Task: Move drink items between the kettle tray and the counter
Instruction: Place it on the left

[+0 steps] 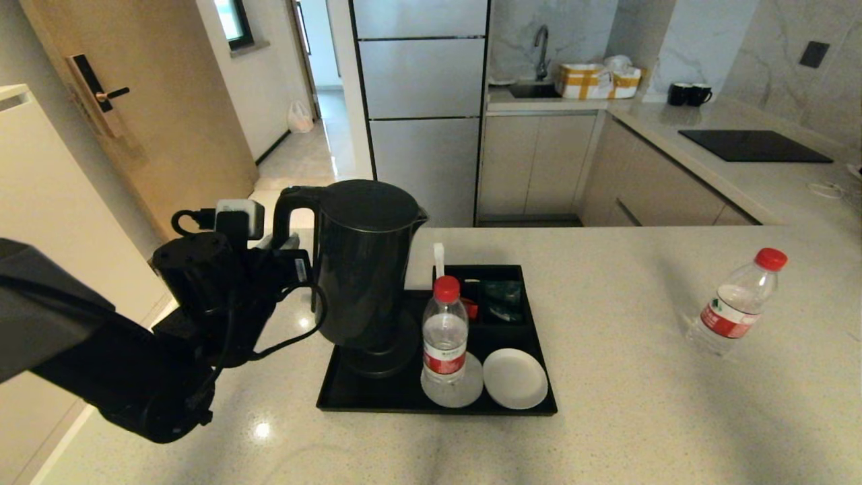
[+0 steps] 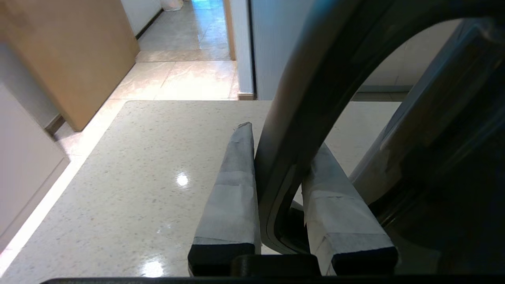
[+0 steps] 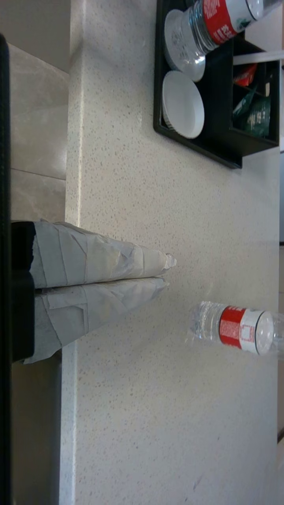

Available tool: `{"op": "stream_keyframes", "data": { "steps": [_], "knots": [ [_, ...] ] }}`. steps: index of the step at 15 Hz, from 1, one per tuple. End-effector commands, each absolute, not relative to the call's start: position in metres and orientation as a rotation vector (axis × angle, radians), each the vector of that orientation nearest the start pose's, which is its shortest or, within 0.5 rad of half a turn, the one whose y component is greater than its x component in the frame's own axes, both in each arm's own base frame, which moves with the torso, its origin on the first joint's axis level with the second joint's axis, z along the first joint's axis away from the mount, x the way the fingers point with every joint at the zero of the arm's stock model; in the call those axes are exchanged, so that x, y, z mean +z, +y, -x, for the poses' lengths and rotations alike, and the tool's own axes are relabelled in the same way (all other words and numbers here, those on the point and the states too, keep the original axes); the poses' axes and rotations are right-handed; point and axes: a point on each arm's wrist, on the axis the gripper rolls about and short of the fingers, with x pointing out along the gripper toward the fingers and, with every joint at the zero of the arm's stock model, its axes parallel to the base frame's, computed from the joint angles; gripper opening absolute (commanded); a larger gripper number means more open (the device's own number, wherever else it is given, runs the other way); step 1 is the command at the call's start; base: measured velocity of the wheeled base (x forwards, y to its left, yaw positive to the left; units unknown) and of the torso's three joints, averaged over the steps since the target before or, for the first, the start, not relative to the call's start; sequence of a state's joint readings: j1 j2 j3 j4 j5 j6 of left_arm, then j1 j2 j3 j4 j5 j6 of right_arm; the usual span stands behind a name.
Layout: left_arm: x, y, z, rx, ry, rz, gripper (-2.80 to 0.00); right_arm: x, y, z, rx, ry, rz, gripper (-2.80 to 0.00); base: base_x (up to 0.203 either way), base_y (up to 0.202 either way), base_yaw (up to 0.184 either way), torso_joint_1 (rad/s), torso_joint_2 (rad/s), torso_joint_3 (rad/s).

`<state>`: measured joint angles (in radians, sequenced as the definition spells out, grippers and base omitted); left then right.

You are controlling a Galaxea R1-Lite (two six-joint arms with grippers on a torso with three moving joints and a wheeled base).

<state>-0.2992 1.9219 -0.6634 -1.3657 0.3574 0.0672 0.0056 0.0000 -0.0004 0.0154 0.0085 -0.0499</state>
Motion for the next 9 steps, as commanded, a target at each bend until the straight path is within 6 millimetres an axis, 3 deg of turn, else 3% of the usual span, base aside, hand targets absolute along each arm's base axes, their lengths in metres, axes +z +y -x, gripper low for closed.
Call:
{"op": "stream_keyframes", "data": {
  "steps": [1,9],
  "knots": [
    [0.148,-0.082,-0.316,0.086,-0.098,-0.031,-2.8,0.074,0.0,0.023,0.016,0.015,0.051,-2.8,0.0,0.0,0.0,0.0,0.0,0.0],
    [0.15,-0.065,-0.31,0.14,-0.089,0.043,-2.8,0.074,0.0,0.023,0.016,0.015,0.051,-2.8,0.0,0.0,0.0,0.0,0.0,0.0]
  ]
}}
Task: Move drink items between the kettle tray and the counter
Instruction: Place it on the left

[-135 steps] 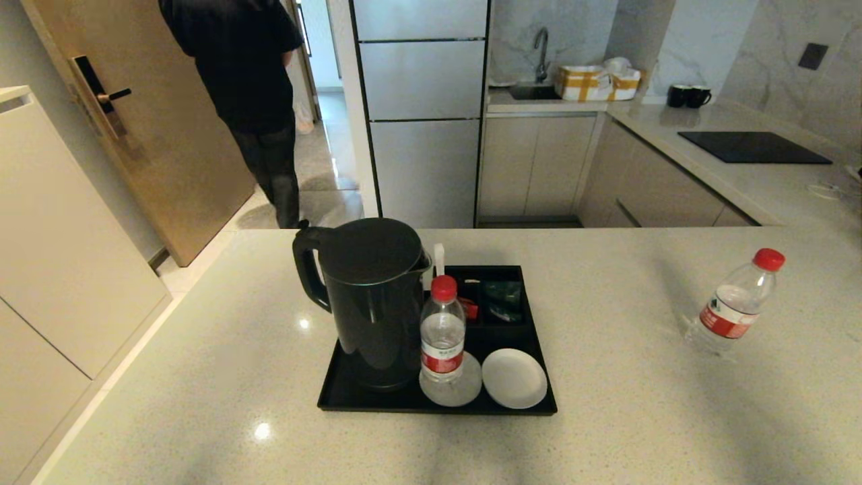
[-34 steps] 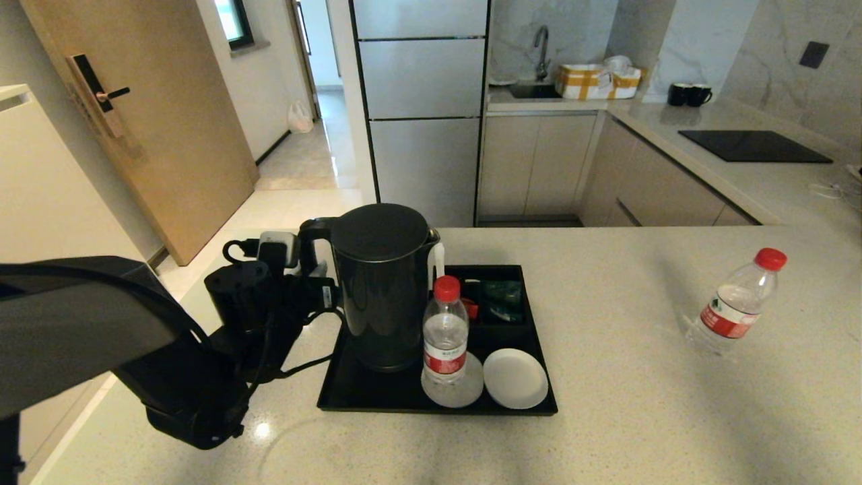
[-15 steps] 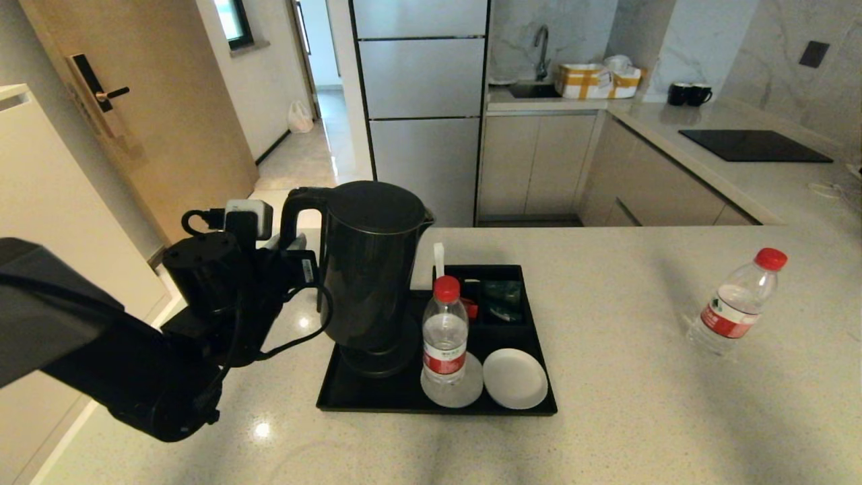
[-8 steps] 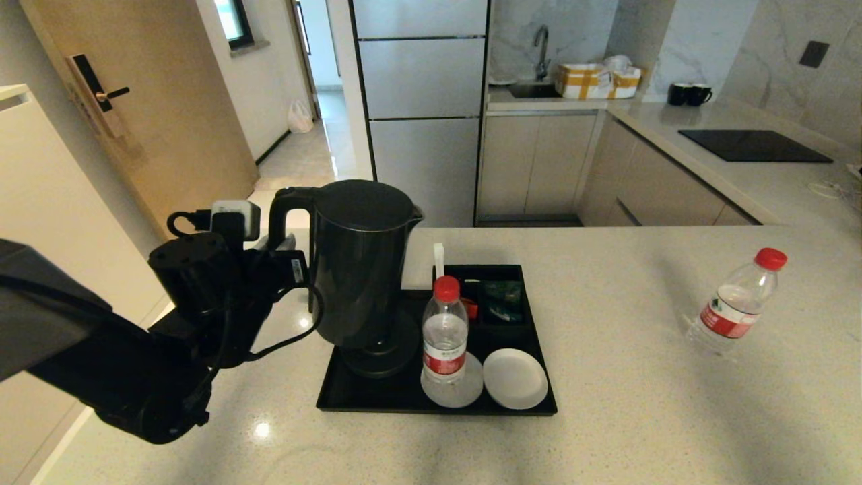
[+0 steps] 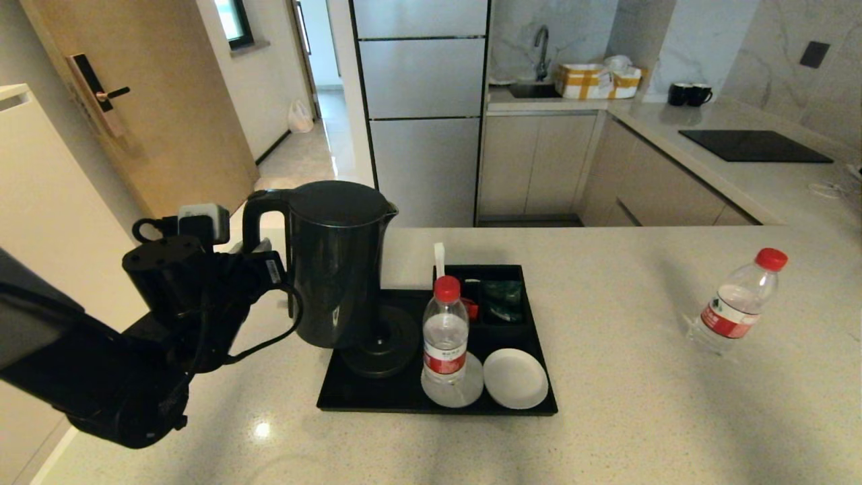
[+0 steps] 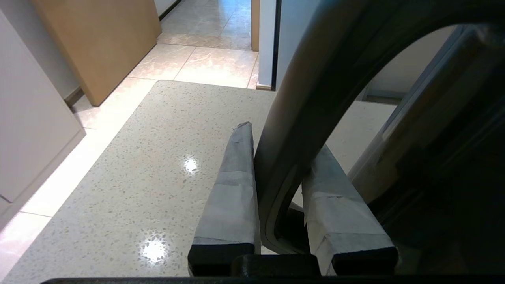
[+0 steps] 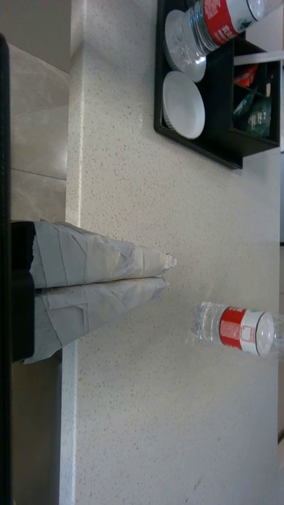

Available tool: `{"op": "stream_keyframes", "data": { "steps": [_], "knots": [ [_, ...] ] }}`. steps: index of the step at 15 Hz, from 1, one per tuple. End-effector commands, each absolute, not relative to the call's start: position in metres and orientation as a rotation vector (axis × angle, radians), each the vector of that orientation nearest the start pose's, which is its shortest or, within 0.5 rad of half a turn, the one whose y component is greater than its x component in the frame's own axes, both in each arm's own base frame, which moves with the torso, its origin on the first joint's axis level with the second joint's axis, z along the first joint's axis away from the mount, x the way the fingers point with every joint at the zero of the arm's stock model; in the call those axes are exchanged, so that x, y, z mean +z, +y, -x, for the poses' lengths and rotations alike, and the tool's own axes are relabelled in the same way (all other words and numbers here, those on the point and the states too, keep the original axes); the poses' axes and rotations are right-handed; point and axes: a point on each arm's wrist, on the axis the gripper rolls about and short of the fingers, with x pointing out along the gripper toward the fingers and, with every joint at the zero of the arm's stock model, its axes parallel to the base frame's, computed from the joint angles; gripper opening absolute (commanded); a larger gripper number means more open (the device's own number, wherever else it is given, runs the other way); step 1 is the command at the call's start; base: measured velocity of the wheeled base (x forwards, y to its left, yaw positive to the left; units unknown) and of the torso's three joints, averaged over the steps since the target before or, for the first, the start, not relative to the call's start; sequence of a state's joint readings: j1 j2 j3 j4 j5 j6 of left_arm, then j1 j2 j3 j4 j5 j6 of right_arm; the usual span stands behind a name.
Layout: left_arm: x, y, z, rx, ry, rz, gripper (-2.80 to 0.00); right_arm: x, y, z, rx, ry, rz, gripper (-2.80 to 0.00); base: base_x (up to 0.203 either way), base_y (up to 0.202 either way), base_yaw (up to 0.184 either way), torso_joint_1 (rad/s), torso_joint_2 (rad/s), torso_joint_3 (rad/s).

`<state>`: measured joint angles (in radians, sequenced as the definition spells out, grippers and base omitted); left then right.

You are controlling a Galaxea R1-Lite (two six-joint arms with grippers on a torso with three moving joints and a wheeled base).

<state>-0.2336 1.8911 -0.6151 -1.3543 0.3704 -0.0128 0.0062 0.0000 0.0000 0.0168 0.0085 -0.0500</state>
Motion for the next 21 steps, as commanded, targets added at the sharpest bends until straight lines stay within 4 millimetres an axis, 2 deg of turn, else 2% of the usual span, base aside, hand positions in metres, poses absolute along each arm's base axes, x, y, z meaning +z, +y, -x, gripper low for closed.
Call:
{"op": "stream_keyframes", "data": {
  "steps": [1,3,7,9,21],
  "knots": [
    [0.15,-0.064,-0.31,0.143,-0.088,0.045,-2.8,0.074,0.0,0.023,0.016,0.013,0.051,-2.8,0.0,0.0,0.0,0.0,0.0,0.0],
    [0.149,-0.05,-0.313,0.193,-0.066,0.106,-2.8,0.074,0.0,0.023,0.016,0.013,0.051,-2.8,0.0,0.0,0.0,0.0,0.0,0.0],
    [0.145,-0.032,-0.318,0.249,-0.054,0.115,-2.8,0.074,0.0,0.023,0.016,0.015,0.051,-2.8,0.0,0.0,0.0,0.0,0.0,0.0],
    [0.138,-0.014,-0.319,0.296,-0.033,0.118,-2.8,0.074,0.0,0.023,0.016,0.013,0.051,-2.8,0.0,0.0,0.0,0.0,0.0,0.0],
    [0.098,0.013,-0.308,0.334,0.102,0.156,-2.8,0.074,0.0,0.023,0.016,0.013,0.051,-2.8,0.0,0.0,0.0,0.0,0.0,0.0]
  ]
}}
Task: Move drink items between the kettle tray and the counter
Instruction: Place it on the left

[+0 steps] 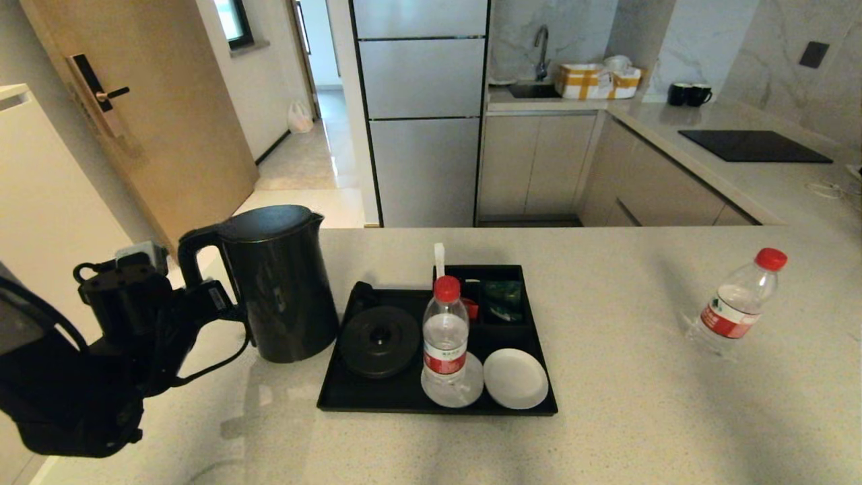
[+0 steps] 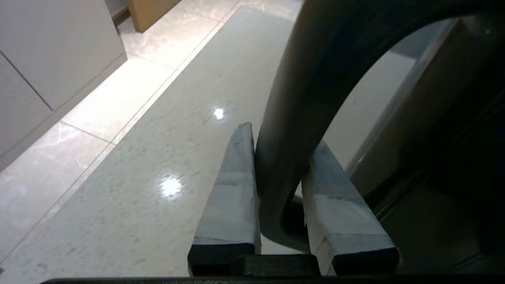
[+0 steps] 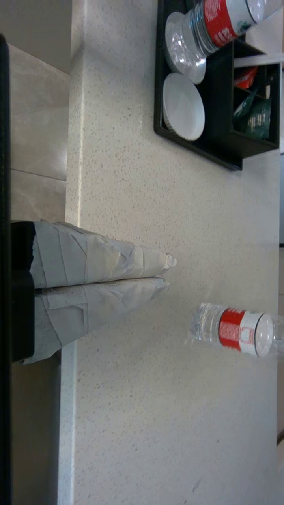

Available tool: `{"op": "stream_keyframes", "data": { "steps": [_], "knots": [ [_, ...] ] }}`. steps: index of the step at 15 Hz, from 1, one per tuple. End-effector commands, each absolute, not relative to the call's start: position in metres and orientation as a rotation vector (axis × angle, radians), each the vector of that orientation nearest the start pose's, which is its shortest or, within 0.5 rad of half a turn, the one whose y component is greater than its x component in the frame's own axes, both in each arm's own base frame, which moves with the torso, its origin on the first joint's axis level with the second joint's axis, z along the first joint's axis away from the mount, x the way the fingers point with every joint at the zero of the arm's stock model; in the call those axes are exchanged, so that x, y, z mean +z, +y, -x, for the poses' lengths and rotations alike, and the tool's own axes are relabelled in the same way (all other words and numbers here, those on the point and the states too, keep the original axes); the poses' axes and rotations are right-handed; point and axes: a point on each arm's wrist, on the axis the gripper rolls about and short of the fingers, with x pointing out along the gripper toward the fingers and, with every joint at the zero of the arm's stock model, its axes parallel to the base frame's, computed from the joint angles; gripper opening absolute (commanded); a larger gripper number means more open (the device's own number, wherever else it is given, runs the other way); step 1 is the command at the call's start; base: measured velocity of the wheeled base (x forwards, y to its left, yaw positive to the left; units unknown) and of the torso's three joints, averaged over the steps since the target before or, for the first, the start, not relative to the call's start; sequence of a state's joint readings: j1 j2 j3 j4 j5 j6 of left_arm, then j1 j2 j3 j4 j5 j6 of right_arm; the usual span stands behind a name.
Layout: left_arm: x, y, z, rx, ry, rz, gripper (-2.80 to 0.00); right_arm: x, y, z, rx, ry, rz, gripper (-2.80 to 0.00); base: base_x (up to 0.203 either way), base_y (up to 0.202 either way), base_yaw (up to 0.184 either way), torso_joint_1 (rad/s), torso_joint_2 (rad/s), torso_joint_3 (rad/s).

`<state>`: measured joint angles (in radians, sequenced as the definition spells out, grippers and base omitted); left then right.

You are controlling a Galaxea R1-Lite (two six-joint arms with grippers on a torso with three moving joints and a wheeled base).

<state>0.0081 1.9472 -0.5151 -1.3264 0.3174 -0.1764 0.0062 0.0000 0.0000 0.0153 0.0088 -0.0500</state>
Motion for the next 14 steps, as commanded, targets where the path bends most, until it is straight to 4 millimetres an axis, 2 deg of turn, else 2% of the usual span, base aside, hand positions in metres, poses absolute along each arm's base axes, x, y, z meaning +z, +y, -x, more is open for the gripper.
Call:
{"op": "stream_keyframes", "data": {
  "steps": [1,4,6,11,14],
  "knots": [
    [0.096,0.012,-0.305,0.304,0.098,0.157,-2.8,0.074,0.0,0.023,0.016,0.015,0.051,-2.8,0.0,0.0,0.0,0.0,0.0,0.0],
    [0.081,0.016,-0.301,0.288,0.088,0.129,-2.8,0.074,0.0,0.023,0.016,0.013,0.051,-2.8,0.0,0.0,0.0,0.0,0.0,0.0],
    [0.064,0.024,-0.299,0.308,0.146,0.085,-2.8,0.074,0.0,0.023,0.016,0.014,0.051,-2.8,0.0,0.0,0.0,0.0,0.0,0.0],
    [0.058,0.067,-0.292,0.351,0.167,0.093,-2.8,0.074,0.0,0.023,0.016,0.015,0.051,-2.8,0.0,0.0,0.0,0.0,0.0,0.0],
    [0.059,0.064,-0.293,0.329,0.168,0.081,-2.8,0.074,0.0,0.023,0.016,0.013,0.051,-2.8,0.0,0.0,0.0,0.0,0.0,0.0]
  ]
}}
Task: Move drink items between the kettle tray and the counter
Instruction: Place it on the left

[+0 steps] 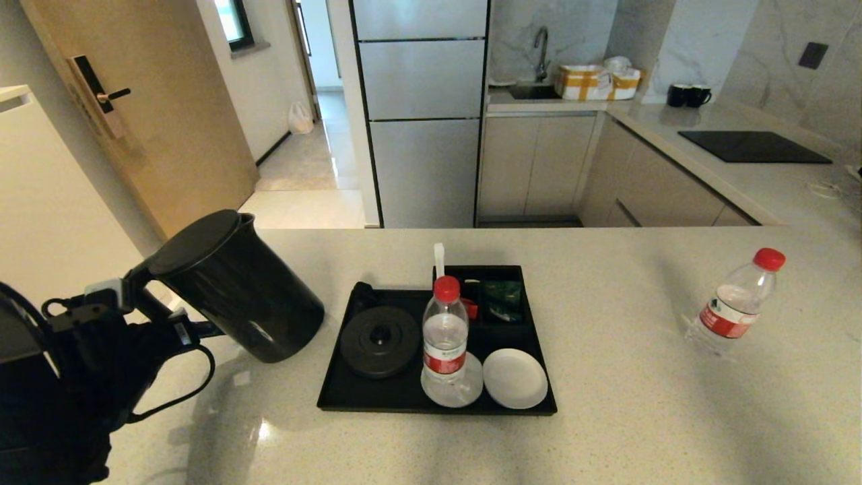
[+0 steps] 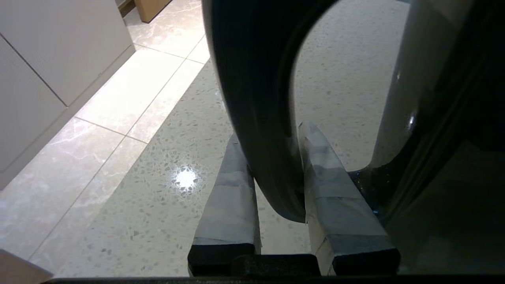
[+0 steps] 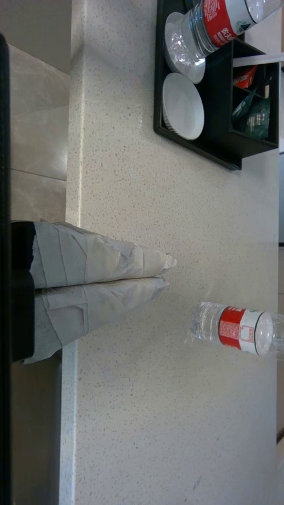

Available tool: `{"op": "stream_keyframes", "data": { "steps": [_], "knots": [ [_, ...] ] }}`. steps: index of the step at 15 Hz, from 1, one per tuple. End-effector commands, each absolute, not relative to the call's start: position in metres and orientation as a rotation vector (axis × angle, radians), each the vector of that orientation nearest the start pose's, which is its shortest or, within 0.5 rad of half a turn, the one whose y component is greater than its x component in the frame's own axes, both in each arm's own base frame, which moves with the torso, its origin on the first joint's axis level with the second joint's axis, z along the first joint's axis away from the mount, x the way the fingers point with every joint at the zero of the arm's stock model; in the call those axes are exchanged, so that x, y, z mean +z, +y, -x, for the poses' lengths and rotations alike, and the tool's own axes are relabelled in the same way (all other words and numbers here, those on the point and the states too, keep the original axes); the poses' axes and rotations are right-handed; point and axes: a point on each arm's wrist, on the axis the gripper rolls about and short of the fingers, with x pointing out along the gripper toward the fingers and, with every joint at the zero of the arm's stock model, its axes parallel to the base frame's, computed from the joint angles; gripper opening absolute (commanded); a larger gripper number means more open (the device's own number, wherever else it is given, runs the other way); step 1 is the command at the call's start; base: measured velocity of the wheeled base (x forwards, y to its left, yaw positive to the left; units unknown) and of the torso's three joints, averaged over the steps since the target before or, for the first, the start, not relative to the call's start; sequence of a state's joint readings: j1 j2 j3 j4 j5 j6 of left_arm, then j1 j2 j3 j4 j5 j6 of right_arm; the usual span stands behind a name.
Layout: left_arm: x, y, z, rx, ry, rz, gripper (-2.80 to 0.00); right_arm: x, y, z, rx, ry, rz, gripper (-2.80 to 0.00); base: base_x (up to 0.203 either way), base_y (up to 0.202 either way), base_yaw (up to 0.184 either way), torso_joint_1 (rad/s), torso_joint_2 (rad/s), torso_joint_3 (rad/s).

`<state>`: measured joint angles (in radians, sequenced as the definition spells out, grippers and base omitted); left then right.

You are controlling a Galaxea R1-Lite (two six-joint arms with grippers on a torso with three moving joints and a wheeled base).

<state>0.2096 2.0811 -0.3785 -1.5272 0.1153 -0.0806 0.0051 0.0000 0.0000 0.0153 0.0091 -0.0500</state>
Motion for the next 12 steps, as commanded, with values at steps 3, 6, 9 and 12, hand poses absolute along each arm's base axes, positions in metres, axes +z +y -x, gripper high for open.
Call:
{"op": "stream_keyframes", "data": {
  "steps": [3,6,9,12],
  "knots": [
    [0.073,0.043,-0.304,0.247,0.109,0.008,-2.8,0.074,0.0,0.023,0.016,0.015,0.051,-2.8,0.0,0.0,0.0,0.0,0.0,0.0],
    [0.079,0.028,-0.312,0.204,0.079,-0.035,-2.8,0.074,0.0,0.023,0.016,0.013,0.051,-2.8,0.0,0.0,0.0,0.0,0.0,0.0],
    [0.077,0.027,-0.31,0.201,0.091,-0.04,-2.8,0.074,0.0,0.023,0.016,0.015,0.051,-2.8,0.0,0.0,0.0,0.0,0.0,0.0],
    [0.076,0.022,-0.31,0.196,0.097,-0.042,-2.8,0.074,0.0,0.023,0.016,0.013,0.051,-2.8,0.0,0.0,0.0,0.0,0.0,0.0]
  ]
}}
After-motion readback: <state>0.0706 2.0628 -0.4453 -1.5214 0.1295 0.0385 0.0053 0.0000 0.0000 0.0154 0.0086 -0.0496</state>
